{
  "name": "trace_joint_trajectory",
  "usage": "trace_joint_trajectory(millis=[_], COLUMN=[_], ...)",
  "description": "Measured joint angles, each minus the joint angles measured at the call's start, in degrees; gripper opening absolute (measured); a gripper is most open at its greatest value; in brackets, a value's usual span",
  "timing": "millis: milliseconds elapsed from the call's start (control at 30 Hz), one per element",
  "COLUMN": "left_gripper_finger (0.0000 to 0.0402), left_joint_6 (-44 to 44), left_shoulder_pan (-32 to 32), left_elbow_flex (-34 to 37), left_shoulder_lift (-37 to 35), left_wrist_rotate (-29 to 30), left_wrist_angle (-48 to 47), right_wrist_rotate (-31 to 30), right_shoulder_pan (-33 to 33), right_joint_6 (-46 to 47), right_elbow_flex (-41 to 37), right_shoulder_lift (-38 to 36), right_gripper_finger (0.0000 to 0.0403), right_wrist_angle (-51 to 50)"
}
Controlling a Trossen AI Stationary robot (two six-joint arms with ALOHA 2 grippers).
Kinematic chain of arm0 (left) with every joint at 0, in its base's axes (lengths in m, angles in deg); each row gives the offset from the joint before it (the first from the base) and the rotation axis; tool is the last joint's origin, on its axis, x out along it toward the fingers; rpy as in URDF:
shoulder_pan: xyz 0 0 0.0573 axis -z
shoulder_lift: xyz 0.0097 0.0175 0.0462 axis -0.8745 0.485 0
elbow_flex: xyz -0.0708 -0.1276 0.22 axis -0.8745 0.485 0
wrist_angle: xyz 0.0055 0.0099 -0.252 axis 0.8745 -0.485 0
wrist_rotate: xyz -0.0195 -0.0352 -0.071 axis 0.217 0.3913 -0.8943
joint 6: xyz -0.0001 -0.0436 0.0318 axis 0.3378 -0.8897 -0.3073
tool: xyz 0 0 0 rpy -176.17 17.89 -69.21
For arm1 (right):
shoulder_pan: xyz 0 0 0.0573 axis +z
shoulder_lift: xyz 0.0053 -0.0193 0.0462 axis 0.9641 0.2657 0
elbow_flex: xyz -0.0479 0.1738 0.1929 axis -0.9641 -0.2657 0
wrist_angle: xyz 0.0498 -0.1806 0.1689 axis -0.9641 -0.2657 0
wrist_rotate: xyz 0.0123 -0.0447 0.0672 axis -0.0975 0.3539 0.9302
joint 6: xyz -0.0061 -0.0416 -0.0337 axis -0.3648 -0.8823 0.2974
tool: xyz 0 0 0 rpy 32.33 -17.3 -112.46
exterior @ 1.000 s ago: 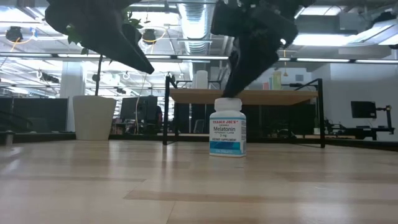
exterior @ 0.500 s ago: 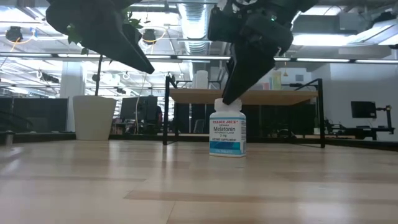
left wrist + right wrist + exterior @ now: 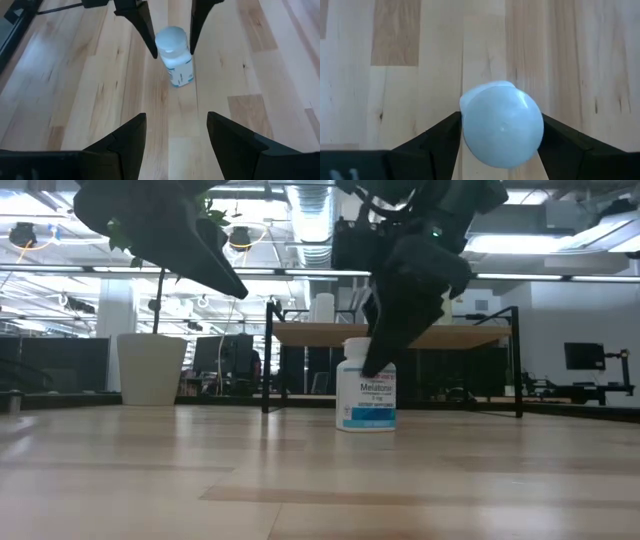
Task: Pick and place medicine bottles onto shelf by color
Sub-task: Put the white pill bottle on the shelf aligned with the other white pill bottles
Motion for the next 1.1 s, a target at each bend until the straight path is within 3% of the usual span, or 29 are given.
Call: trace_joint_trajectory(millis=[500,667,1100], left_gripper_finger=[0.0199,0.0199,0.0199], left_joint_6=[0.0,0.0,0.0], left_shoulder_pan=[0.0,0.0,0.0], left_elbow_flex=[0.0,0.0,0.0], left_shoulder_lift=[0.0,0.0,0.0], left_wrist_rotate=[0.0,0.0,0.0], left_wrist_angle=[-0.3,-0.3,0.7], right_wrist_rotate=[0.2,0.2,0.0], right_shoulder_pan=[-0.1,-1.6,-12.2], right_joint_6=[-2.6,-4.4,-12.2], right_elbow_flex=[2.2,10.2,37.5], right_shoulder_lift=[-0.3,-0.3,-0.3], right_gripper_finger=[0.0193,0.0171,0.0169], right_wrist_angle=[-3.2,-14.1,-43.7])
